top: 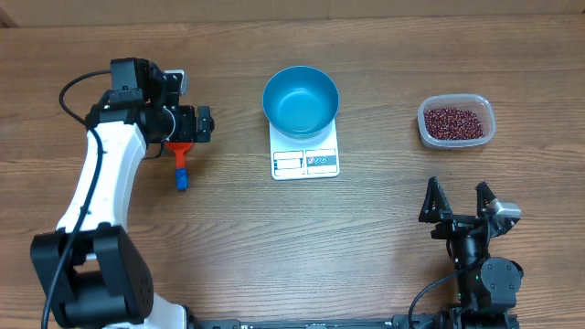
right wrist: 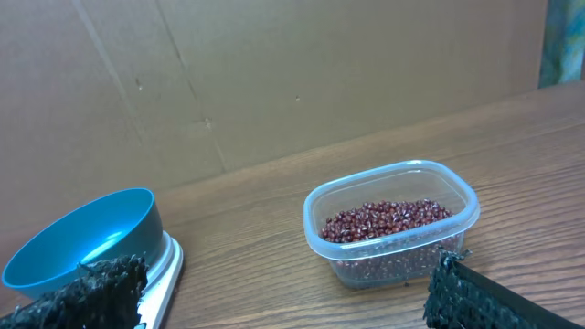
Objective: Scoop item into bowl and weigh 150g on scale
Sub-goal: 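Reach the left gripper down to the red scoop and grasp its rim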
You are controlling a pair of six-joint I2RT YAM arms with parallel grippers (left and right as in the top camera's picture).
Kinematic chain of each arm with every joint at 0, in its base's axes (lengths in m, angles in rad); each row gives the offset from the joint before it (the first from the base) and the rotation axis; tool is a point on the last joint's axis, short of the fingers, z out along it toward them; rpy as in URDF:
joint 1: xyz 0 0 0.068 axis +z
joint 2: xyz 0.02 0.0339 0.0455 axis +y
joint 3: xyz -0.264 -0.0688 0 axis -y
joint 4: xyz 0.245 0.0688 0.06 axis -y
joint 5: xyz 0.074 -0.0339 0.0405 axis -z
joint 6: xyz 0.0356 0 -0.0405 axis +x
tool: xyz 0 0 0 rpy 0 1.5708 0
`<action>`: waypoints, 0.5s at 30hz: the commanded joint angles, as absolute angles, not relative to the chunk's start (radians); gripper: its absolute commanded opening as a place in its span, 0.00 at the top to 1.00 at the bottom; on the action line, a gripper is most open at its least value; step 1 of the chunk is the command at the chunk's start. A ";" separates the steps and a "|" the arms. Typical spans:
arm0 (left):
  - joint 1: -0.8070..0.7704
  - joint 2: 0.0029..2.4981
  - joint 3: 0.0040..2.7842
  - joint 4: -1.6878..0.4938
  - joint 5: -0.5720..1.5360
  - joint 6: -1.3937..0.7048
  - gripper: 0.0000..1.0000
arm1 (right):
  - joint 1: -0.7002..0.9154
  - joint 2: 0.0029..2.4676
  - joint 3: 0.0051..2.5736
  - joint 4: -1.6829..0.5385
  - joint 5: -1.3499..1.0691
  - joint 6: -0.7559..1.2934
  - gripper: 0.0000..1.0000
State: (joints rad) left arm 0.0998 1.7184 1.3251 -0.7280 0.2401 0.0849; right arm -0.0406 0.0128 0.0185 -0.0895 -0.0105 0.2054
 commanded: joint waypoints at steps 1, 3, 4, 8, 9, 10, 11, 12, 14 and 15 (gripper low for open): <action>0.126 1.770 1.348 -0.696 0.138 0.112 0.00 | -0.046 0.003 0.008 -0.083 -0.001 0.204 0.00; 0.139 1.792 1.348 -0.674 0.119 0.112 0.00 | -0.046 0.003 0.008 -0.083 -0.001 0.204 0.00; 0.146 1.801 1.348 -0.663 0.110 0.112 0.00 | -0.046 0.003 0.008 -0.083 -0.001 0.204 0.00; 0.190 1.843 1.348 -0.619 0.101 0.112 0.02 | -0.046 0.003 0.008 -0.083 -0.001 0.204 0.00; 0.200 1.853 1.348 -0.614 0.101 0.112 0.02 | -0.046 0.003 0.008 -0.083 -0.001 0.204 0.00; 0.210 1.861 1.348 -0.606 0.101 0.112 0.03 | -0.046 0.003 0.008 -0.083 -0.001 0.204 0.00; 0.216 1.871 1.348 -0.601 0.101 0.112 0.04 | -0.046 0.003 0.008 -0.083 -0.001 0.204 0.00; 0.223 1.878 1.348 -0.596 0.102 0.112 0.07 | -0.046 0.003 0.008 -0.083 -0.001 0.204 0.00; 0.232 1.892 1.348 -0.594 0.106 0.111 0.12 | -0.046 0.003 0.008 -0.083 -0.001 0.205 0.00; 0.237 1.899 1.348 -0.594 0.110 0.111 0.16 | -0.046 0.003 0.008 -0.083 -0.001 0.204 0.00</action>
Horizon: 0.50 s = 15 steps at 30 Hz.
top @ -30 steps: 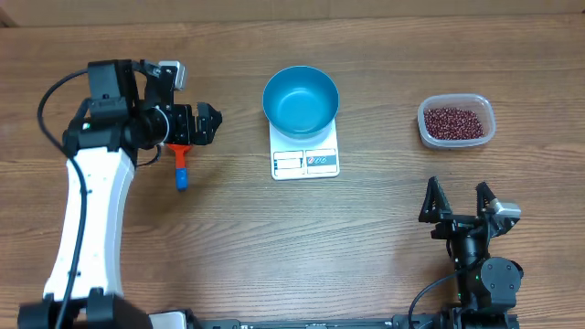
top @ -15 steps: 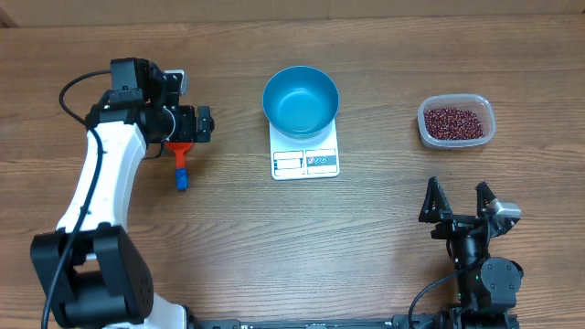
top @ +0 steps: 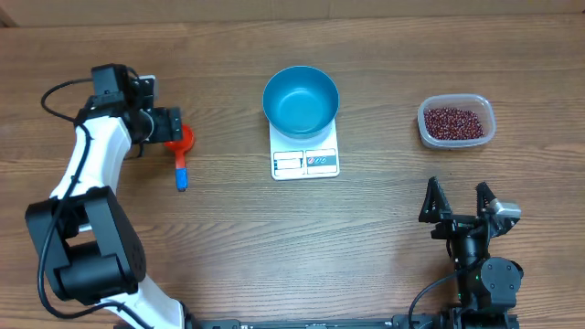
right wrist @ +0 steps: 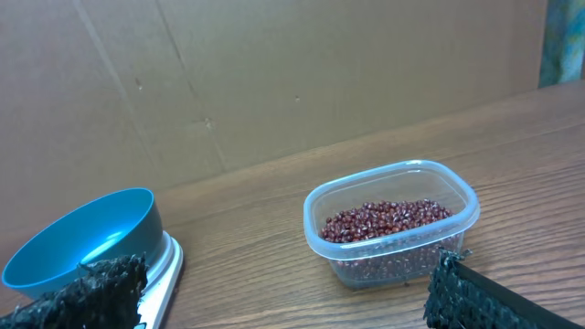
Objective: Scoop item into bowl and weigh 150g on scale
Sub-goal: 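Reach the left gripper down to the red scoop and grasp its rim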
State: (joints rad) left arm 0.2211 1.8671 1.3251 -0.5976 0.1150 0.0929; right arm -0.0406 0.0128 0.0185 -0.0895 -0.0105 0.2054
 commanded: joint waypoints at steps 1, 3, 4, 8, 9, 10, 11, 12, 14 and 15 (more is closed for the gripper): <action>0.239 1.902 1.348 -0.593 0.121 0.112 0.18 | -0.046 0.003 0.008 -0.083 -0.001 0.204 0.00; 0.242 1.909 1.348 -0.584 0.156 0.112 0.22 | -0.046 0.003 0.008 -0.083 -0.001 0.204 0.00; 0.242 1.909 1.348 -0.579 0.162 0.112 0.25 | -0.046 0.003 0.008 -0.083 -0.001 0.204 0.00; 0.242 1.909 1.348 -0.564 0.166 0.112 0.41 | -0.046 0.003 0.008 -0.083 -0.001 0.205 0.00; 0.242 1.910 1.348 -0.564 0.166 0.112 0.43 | -0.046 0.003 0.008 -0.083 -0.001 0.204 0.00; 0.242 1.910 1.348 -0.564 0.165 0.112 0.43 | -0.046 0.003 0.008 -0.083 -0.001 0.204 0.00; 0.242 1.910 1.348 -0.562 0.165 0.112 0.44 | -0.046 0.003 0.008 -0.083 -0.001 0.204 0.00; 0.242 1.911 1.348 -0.559 0.166 0.112 0.44 | -0.046 0.003 0.008 -0.083 -0.001 0.204 0.00; 0.242 1.916 1.348 -0.556 0.167 0.112 0.45 | -0.046 0.003 0.008 -0.083 -0.001 0.205 0.00; 0.242 1.920 1.348 -0.555 0.174 0.112 0.45 | -0.046 0.003 0.008 -0.083 -0.001 0.204 0.00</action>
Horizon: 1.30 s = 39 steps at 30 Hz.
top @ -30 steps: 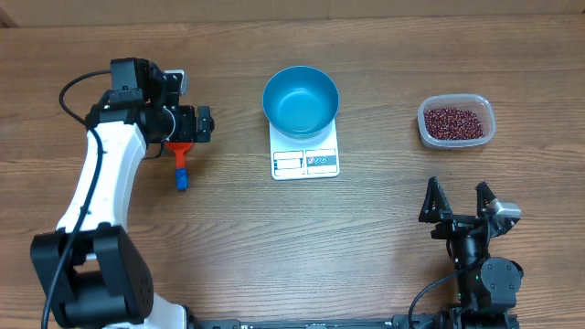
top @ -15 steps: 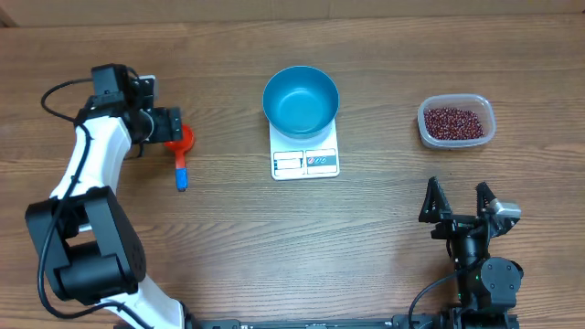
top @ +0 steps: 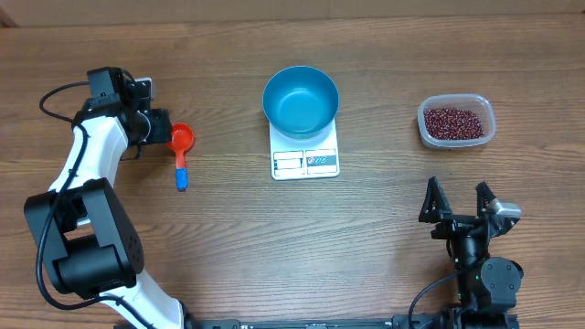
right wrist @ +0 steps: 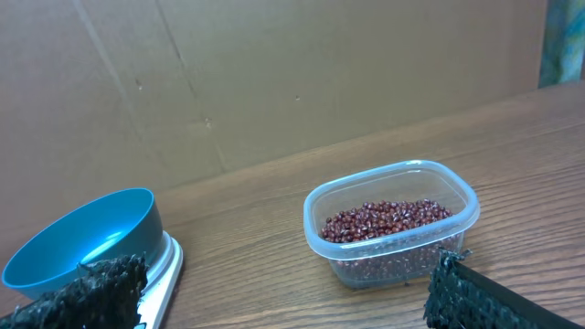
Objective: Scoop item into bowl and weigh 150g on scale
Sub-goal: 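Reach the left gripper down to the red scoop and grasp its rim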
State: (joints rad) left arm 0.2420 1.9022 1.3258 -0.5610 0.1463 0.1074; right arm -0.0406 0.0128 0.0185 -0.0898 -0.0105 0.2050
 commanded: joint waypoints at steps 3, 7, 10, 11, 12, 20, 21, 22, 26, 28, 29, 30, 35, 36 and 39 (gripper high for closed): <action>0.242 1.943 1.348 -0.554 0.206 0.112 0.49 | -0.046 0.003 0.008 -0.083 -0.001 0.205 0.00; 0.242 1.984 1.348 -0.548 0.229 0.111 0.53 | -0.046 0.003 0.008 -0.083 -0.001 0.205 0.00; 0.242 2.002 1.348 -0.543 0.230 0.108 0.55 | -0.046 0.003 0.008 -0.083 -0.001 0.205 0.00; 0.242 2.008 1.348 -0.541 0.230 0.108 0.57 | -0.046 0.003 0.008 -0.083 -0.001 0.204 0.00; 0.242 2.013 1.348 -0.539 0.230 0.108 0.58 | -0.046 0.003 0.008 -0.083 -0.001 0.205 0.00; 0.241 2.041 1.348 -0.518 0.230 0.096 0.74 | -0.046 0.003 0.008 -0.083 -0.001 0.204 0.00; 0.241 2.041 1.348 -0.513 0.230 0.093 0.76 | -0.046 0.003 0.008 -0.083 -0.001 0.204 0.00; 0.241 2.041 1.348 -0.507 0.230 0.088 0.77 | -0.046 0.003 0.008 -0.083 -0.001 0.204 0.00; 0.241 2.041 1.348 -0.503 0.230 0.073 0.83 | -0.046 0.003 0.008 -0.083 -0.001 0.204 0.00; 0.241 2.042 1.348 -0.503 0.230 0.073 0.83 | -0.046 0.003 0.008 -0.083 -0.001 0.205 0.00; 0.241 2.042 1.348 -0.503 0.230 0.073 0.83 | -0.046 0.003 0.008 -0.083 -0.001 0.204 0.00; 0.241 2.042 1.348 -0.503 0.230 0.073 0.83 | -0.046 0.003 0.008 -0.083 -0.001 0.204 0.00; 0.241 2.042 1.346 -0.503 0.230 0.073 0.83 | -0.046 0.003 0.008 -0.083 -0.001 0.204 0.00; 0.241 2.042 1.345 -0.503 0.230 0.073 0.83 | -0.046 0.003 0.008 -0.083 -0.001 0.204 0.00; 0.241 2.042 1.343 -0.500 0.230 0.073 0.81 | -0.046 0.003 0.008 -0.083 -0.001 0.204 0.00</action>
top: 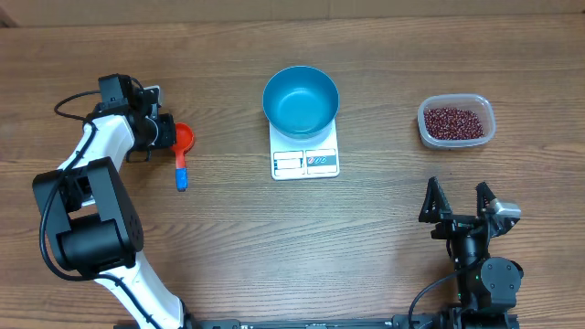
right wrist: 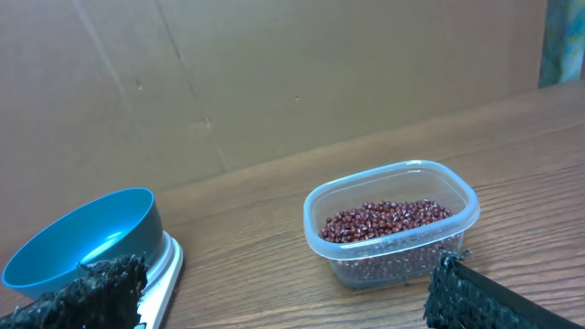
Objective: Scoop item into bowl and weigh 150g on scale
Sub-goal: 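Reach the left gripper down to the red scoop and grasp its rim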
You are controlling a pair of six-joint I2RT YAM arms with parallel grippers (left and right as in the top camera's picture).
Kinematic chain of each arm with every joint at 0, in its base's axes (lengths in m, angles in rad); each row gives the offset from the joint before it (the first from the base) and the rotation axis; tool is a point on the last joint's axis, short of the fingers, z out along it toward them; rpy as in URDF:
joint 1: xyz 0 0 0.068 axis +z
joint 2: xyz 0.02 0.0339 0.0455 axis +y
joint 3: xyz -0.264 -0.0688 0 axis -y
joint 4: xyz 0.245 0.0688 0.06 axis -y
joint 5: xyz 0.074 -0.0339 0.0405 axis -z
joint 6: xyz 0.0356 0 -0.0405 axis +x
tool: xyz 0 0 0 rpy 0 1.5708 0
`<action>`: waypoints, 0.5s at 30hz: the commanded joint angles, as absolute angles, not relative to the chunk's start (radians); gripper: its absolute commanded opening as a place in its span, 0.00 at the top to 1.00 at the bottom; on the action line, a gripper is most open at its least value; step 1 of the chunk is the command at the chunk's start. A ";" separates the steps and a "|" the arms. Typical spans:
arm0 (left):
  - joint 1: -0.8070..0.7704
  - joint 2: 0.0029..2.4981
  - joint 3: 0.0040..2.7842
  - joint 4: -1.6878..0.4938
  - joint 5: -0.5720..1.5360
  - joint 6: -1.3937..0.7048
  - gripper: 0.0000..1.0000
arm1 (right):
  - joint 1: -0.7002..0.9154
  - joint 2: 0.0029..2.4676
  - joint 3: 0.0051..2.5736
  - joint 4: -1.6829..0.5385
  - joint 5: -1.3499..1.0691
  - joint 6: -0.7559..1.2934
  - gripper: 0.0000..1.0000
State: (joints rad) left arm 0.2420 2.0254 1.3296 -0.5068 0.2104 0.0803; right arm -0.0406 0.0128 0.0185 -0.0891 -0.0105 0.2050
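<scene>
A red scoop with a blue handle (top: pixel 181 164) lies on the table left of the scale. My left gripper (top: pixel 161 132) sits just left of the scoop's red head, about touching it; its jaw gap does not show. An empty blue bowl (top: pixel 301 100) (right wrist: pixel 82 242) stands on the white scale (top: pixel 305 161) (right wrist: pixel 161 267). A clear tub of red beans (top: pixel 456 122) (right wrist: pixel 391 224) is at the far right. My right gripper (top: pixel 457 203) (right wrist: pixel 274 302) rests open near the front edge, with nothing between its fingers.
A cardboard wall (right wrist: pixel 292 73) rises behind the table's far edge. The left arm's white link (top: pixel 91 174) stretches along the left side of the wooden table (top: pixel 302 238).
My left gripper has shifted a little to the right and toward me, back against the red scoop head. The scoop, bowl, tub and right arm are where they were.
My left gripper first covered the scoop's red head. Half a second later it stood left of the head, then farther left with the head fully exposed. Now it is close beside the head again. The scoop has stayed on the table throughout.
</scene>
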 commanded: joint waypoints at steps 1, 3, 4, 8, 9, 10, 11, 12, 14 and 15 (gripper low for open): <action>0.241 2.042 1.343 -0.500 0.230 0.073 0.81 | -0.046 0.003 0.008 -0.083 -0.001 0.204 0.00; 0.241 2.042 1.343 -0.497 0.230 0.073 0.80 | -0.046 0.003 0.008 -0.083 -0.001 0.204 0.00; 0.241 2.043 1.343 -0.496 0.230 0.073 0.80 | -0.046 0.003 0.008 -0.083 -0.001 0.204 0.00; 0.241 2.062 1.343 -0.492 0.230 0.063 0.81 | -0.046 0.003 0.008 -0.083 -0.001 0.204 0.00; 0.241 2.071 1.343 -0.490 0.231 0.062 0.82 | -0.046 0.003 0.008 -0.083 -0.001 0.204 0.00; 0.241 2.077 1.343 -0.491 0.231 0.060 0.83 | -0.046 0.003 0.008 -0.083 -0.001 0.204 0.00; 0.241 2.088 1.343 -0.490 0.230 0.059 0.86 | -0.046 0.003 0.008 -0.083 -0.001 0.204 0.00; 0.241 2.099 1.343 -0.491 0.230 0.059 0.89 | -0.046 0.003 0.008 -0.083 -0.001 0.204 0.00; 0.241 2.117 1.343 -0.491 0.230 0.058 0.96 | -0.046 0.003 0.008 -0.083 -0.001 0.204 0.00; 0.241 2.120 1.343 -0.491 0.230 0.058 0.96 | -0.046 0.003 0.008 -0.083 -0.001 0.204 0.00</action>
